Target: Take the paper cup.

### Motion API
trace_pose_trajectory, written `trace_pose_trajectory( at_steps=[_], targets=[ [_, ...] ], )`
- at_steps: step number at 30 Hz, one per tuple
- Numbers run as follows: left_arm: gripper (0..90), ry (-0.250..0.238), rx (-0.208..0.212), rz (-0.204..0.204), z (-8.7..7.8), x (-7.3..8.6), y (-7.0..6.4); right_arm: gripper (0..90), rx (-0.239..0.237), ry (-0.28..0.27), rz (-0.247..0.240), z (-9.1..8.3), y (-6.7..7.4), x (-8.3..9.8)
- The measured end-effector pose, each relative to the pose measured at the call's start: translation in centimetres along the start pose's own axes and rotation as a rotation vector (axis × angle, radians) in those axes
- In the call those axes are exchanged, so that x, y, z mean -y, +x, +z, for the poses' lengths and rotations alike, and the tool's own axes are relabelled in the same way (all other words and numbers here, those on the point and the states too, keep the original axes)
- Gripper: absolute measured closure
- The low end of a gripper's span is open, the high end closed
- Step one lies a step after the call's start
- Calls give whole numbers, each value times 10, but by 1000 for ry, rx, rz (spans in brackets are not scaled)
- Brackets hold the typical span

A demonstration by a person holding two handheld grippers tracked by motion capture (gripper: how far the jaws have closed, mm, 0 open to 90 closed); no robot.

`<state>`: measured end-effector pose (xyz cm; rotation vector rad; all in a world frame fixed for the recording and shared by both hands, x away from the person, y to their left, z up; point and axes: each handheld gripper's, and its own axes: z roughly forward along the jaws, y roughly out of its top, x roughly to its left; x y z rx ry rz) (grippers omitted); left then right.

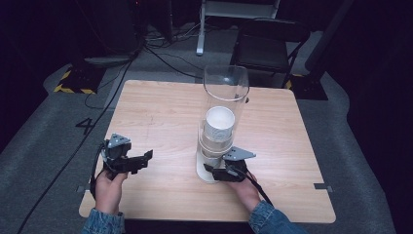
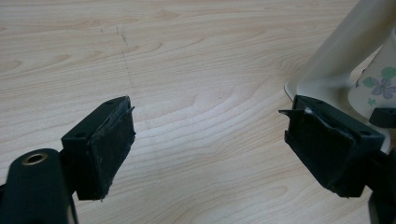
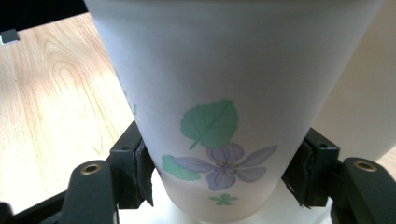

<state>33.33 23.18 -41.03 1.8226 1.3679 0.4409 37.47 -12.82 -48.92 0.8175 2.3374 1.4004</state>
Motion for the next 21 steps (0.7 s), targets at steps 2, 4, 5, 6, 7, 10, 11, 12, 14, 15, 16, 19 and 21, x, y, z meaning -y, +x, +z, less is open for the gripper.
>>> trace_pose_trajectory(
  at_steps=[2, 4, 5, 6, 7, 10, 11, 12, 14, 15, 16, 19, 21],
  targets=[
    [158, -2, 2, -7, 0, 0, 0, 345, -1, 32, -2, 2, 1, 2],
    [158, -5, 2, -6, 0, 0, 1, 345, -4, 44, 3, 2, 1, 3],
    [158, -5, 2, -6, 0, 0, 1, 345, -4, 44, 3, 2, 1, 3],
    [158, -7, 3, -7, 0, -1, 0, 345, 0, 62, 4, 3, 0, 4],
    [158, -8, 4, -8, 0, -1, 0, 345, 2, 66, 5, 3, 0, 5],
    [158, -8, 6, -2, 0, -2, 0, 345, 7, 88, 10, 4, -1, 7],
    [158, -8, 6, -2, 0, -2, 0, 345, 7, 88, 10, 4, -1, 7],
    [158, -10, 5, -3, 0, -2, 0, 344, 9, 98, 8, 4, -1, 8],
    [158, -8, 8, -4, 1, -3, 0, 344, 12, 99, 8, 4, -1, 9],
    [158, -8, 8, -4, 1, -3, 0, 344, 12, 99, 8, 4, -1, 9],
    [157, -7, 8, -5, 2, -3, -1, 344, 14, 97, 4, 4, -1, 10],
    [158, -7, 9, -2, 3, -4, -1, 344, 19, 91, 1, 1, -1, 10],
    [158, -3, 12, 1, 4, -5, -2, 344, 23, 92, -5, 0, -1, 11]
  ],
)
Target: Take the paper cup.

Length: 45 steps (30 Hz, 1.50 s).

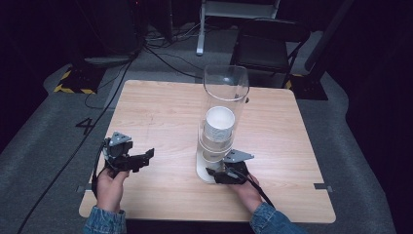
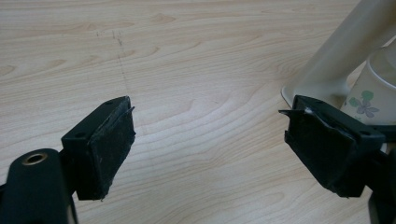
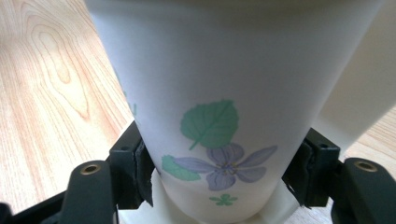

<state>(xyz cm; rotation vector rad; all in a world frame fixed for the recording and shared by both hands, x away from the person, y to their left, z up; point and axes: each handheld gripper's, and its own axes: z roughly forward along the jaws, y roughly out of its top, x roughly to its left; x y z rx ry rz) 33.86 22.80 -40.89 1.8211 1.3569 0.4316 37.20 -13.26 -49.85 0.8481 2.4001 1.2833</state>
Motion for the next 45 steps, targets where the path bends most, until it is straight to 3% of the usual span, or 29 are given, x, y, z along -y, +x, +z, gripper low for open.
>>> trace_pose_trajectory(
  at_steps=[5, 17, 25, 35, 40, 41, 45],
  targets=[
    [158, 2, 6, 3, 4, -3, -1, 344, 41, 15, -28, -8, 0, 4],
    [159, 12, 33, 27, 17, -14, -6, 344, 112, 19, -21, -32, -12, 13],
    [160, 19, 34, 15, 23, -17, -3, 345, 165, 47, -35, -46, -19, 14],
    [160, 29, 22, 13, 25, -16, -4, 343, 168, -32, 27, -67, -43, 6],
    [160, 27, 13, 8, 24, -14, -2, 344, 202, -59, 50, -79, -58, -2],
    [160, 28, 13, 2, 23, -13, -2, 344, 197, -66, 84, -84, -66, -6],
    [160, 23, 12, 0, 22, -12, -1, 344, 216, -71, 125, -93, -79, -9]
  ],
)
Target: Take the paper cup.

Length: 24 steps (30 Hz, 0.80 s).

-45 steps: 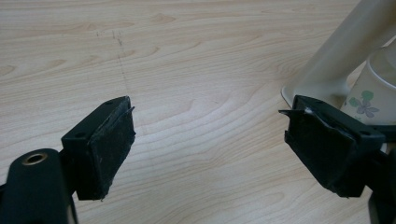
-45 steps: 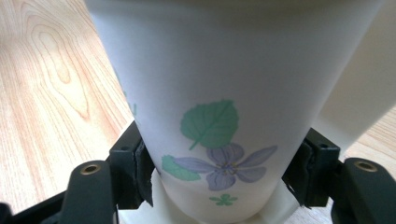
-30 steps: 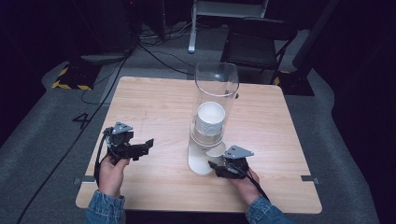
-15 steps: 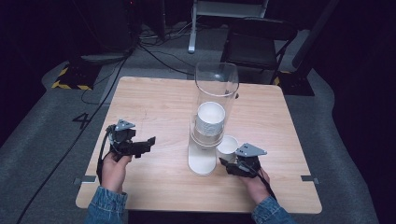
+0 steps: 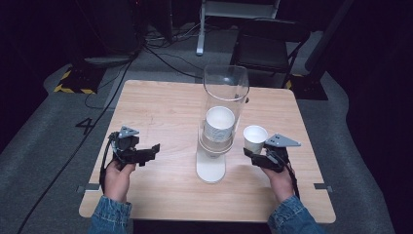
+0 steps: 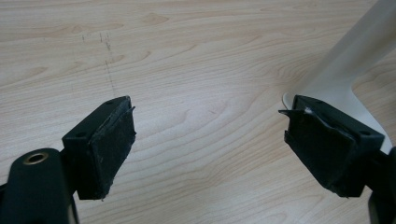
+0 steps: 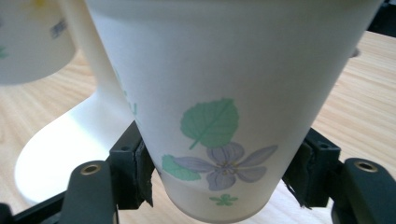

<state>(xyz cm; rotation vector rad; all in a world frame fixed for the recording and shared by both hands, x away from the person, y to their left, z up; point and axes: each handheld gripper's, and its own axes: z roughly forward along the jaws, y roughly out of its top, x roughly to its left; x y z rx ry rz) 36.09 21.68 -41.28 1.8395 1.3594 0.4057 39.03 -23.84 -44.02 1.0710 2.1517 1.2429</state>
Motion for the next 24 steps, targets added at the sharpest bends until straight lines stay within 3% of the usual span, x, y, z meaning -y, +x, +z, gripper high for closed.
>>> trace_pose_trajectory(
  at_steps=[5, 6, 9, 13, 19, 24],
  targets=[
    [160, 5, -4, 5, -1, 1, 0, 343, 38, -25, 31, -6, -17, -1],
    [160, 7, -4, 3, -1, 2, 0, 342, 57, -16, 39, -6, -26, 0],
    [160, 10, -7, 6, -1, 3, 0, 341, 76, -9, 49, -5, -33, 2],
    [160, 9, -10, 4, -3, 5, 0, 342, 99, -25, 113, -5, -51, 5],
    [160, 16, -17, -5, -6, 11, 0, 339, 171, 15, 148, 2, -69, 12],
    [159, 18, -24, -3, -9, 17, 0, 339, 187, 48, 210, 13, -85, 19]
  ],
)
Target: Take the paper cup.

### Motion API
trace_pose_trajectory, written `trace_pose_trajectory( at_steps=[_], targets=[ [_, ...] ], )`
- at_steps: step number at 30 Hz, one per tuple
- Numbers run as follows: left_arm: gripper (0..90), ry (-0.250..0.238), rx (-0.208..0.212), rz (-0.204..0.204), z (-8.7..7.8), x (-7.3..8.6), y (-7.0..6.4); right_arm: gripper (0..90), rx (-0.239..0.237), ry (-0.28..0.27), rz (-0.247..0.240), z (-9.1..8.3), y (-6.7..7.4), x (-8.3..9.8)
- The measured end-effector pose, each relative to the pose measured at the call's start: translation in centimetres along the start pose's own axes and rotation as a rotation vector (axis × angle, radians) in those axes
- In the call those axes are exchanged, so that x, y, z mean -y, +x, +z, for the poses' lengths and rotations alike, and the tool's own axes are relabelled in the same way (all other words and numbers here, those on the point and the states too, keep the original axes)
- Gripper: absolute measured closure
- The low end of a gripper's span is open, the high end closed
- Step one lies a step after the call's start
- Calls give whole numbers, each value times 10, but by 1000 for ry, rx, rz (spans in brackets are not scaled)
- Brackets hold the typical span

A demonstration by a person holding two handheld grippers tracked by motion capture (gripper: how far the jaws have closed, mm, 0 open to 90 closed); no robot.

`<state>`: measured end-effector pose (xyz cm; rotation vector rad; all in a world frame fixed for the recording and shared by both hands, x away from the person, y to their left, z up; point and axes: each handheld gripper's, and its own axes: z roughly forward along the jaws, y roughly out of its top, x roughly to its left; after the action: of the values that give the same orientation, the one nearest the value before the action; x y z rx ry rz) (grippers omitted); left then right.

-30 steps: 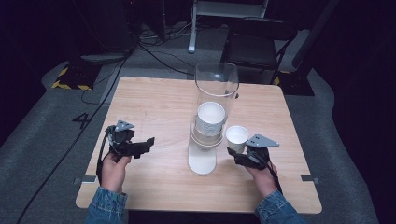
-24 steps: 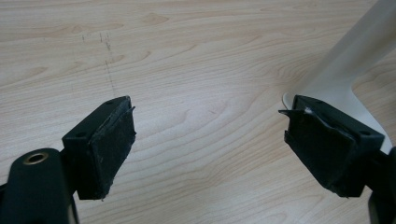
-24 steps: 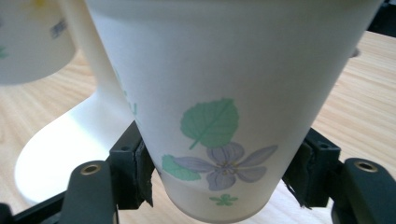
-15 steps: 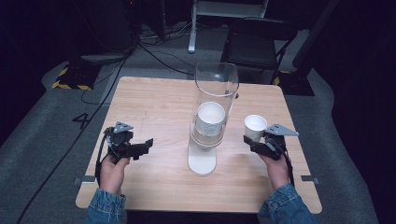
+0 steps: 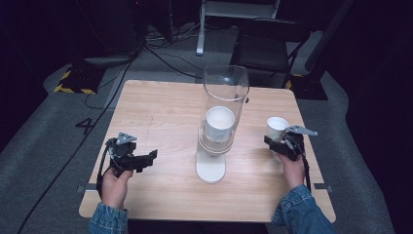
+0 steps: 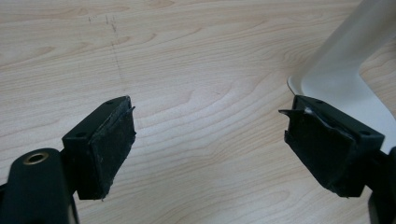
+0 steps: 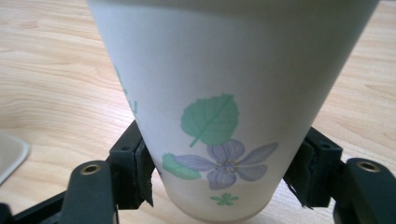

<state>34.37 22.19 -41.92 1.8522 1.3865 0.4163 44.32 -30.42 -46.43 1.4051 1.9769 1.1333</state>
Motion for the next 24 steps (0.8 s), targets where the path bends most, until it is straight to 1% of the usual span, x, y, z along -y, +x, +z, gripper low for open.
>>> trace_pose_trajectory(
  at_steps=[3, 5, 7, 8, 9, 13, 15, 16, 19, 22, 23, 24],
  targets=[
    [160, 2, -4, 0, -2, 2, 1, 339, 7, 3, 5, 4, -3, 1],
    [160, 5, -8, -3, -3, 4, 2, 337, 18, 7, 8, 10, -7, 3],
    [160, 9, -10, -7, -4, 6, 3, 337, 18, 10, 7, 12, -8, 3],
    [160, 6, -14, -8, -5, 7, 4, 337, 25, 13, 6, 14, -8, 4],
    [160, 6, -17, -10, -5, 7, 4, 337, 30, 28, 7, 17, -9, 5],
    [160, 5, -17, -6, -7, 8, 5, 337, 29, 36, 12, 20, -11, 7],
    [160, 5, -16, -10, -7, 8, 5, 337, 30, 43, 15, 21, -11, 7],
    [160, 7, -15, -12, -7, 8, 5, 336, 29, 54, 12, 23, -12, 8],
    [160, 10, -14, -8, -6, 8, 5, 336, 35, 64, 12, 23, -12, 9],
    [160, 10, -11, -6, -5, 7, 4, 335, 34, 97, 14, 25, -14, 11],
    [160, 8, -13, -8, -5, 7, 3, 335, 34, 97, 14, 25, -14, 11],
    [160, 11, -12, -2, -4, 6, 3, 335, 33, 110, 16, 26, -15, 12]
  ],
)
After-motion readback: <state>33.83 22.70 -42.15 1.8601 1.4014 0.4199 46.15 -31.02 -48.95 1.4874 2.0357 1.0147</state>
